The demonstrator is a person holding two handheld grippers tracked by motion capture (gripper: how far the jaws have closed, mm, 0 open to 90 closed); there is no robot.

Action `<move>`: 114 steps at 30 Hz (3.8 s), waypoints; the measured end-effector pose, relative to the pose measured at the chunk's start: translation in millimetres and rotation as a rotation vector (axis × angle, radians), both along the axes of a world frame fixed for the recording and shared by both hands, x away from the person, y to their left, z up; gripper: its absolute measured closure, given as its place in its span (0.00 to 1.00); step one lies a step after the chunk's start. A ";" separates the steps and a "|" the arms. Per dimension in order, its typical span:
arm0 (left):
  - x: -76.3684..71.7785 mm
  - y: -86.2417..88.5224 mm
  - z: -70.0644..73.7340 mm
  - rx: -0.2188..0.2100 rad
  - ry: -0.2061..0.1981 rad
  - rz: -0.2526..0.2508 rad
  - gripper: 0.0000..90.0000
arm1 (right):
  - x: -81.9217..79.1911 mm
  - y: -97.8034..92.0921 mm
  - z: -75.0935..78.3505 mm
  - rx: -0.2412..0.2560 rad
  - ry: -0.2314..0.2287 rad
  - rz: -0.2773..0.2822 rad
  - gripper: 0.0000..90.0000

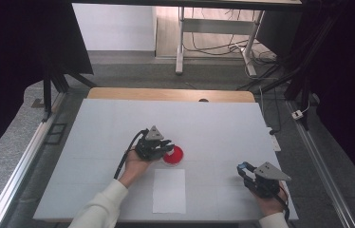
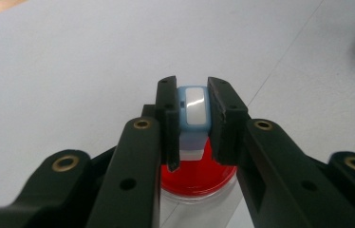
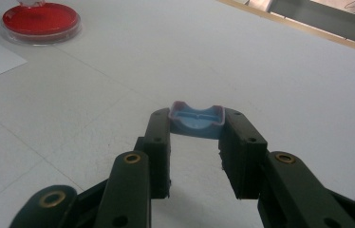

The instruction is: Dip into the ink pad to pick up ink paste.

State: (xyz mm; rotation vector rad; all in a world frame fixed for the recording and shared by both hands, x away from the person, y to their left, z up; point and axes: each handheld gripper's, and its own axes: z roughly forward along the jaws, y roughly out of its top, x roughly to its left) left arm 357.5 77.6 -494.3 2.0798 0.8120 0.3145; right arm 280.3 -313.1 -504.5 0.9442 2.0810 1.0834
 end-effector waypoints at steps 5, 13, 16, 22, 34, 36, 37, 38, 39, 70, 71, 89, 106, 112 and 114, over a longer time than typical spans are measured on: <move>3.2 -2.8 -2.9 0.006 0.011 -0.005 0.83 | 0.2 -0.1 -0.2 -0.002 0.002 -0.004 0.72; 5.1 -7.3 -4.1 0.025 0.019 -0.016 0.83 | 0.8 -0.5 -0.6 0.001 0.006 0.001 0.72; 5.1 -9.0 -4.1 0.041 0.017 -0.019 0.83 | 1.0 -0.7 -0.8 0.004 0.005 0.002 0.72; 5.3 -11.2 -4.5 0.056 0.017 -0.017 0.83 | 1.1 -1.1 -0.8 0.002 0.006 -0.001 0.72; 5.0 -16.5 -4.5 0.076 0.000 -0.014 0.84 | 0.9 -1.1 -0.7 0.002 0.005 0.000 0.72; 5.2 -16.4 -4.7 0.072 0.001 -0.016 0.83 | 0.8 -1.1 -0.7 0.002 0.005 0.000 0.72; 5.2 -16.4 -4.8 0.071 0.002 -0.015 0.83 | 0.9 -1.1 -0.7 0.002 0.004 0.000 0.72; 5.2 -16.4 -4.9 0.071 0.002 -0.016 0.84 | 0.9 -1.1 -0.7 0.002 0.004 0.000 0.72; 5.2 -16.3 -5.0 0.070 0.002 -0.016 0.84 | 0.8 -1.1 -0.7 0.002 0.005 0.000 0.72; 6.4 -15.6 -9.3 0.074 0.019 -0.019 0.84 | -0.5 -0.6 0.7 -0.004 -0.003 -0.002 0.72; 6.5 -15.4 -9.4 0.073 0.019 -0.019 0.84 | -0.6 -0.4 0.7 -0.004 -0.004 -0.002 0.72; 4.9 -11.7 -2.3 0.039 0.012 -0.028 0.84 | -0.7 -1.1 1.2 0.002 -0.006 0.001 0.72; 3.4 -2.4 13.1 0.008 0.003 -0.020 0.84 | -0.6 -1.0 1.2 0.002 -0.006 0.001 0.72; 5.3 -5.7 7.2 0.040 0.013 -0.023 0.84 | -0.5 -1.5 0.9 0.009 -0.007 0.003 0.72; 6.2 -5.9 5.1 0.049 0.017 -0.022 0.84 | -0.5 -1.5 0.9 0.008 -0.008 0.003 0.72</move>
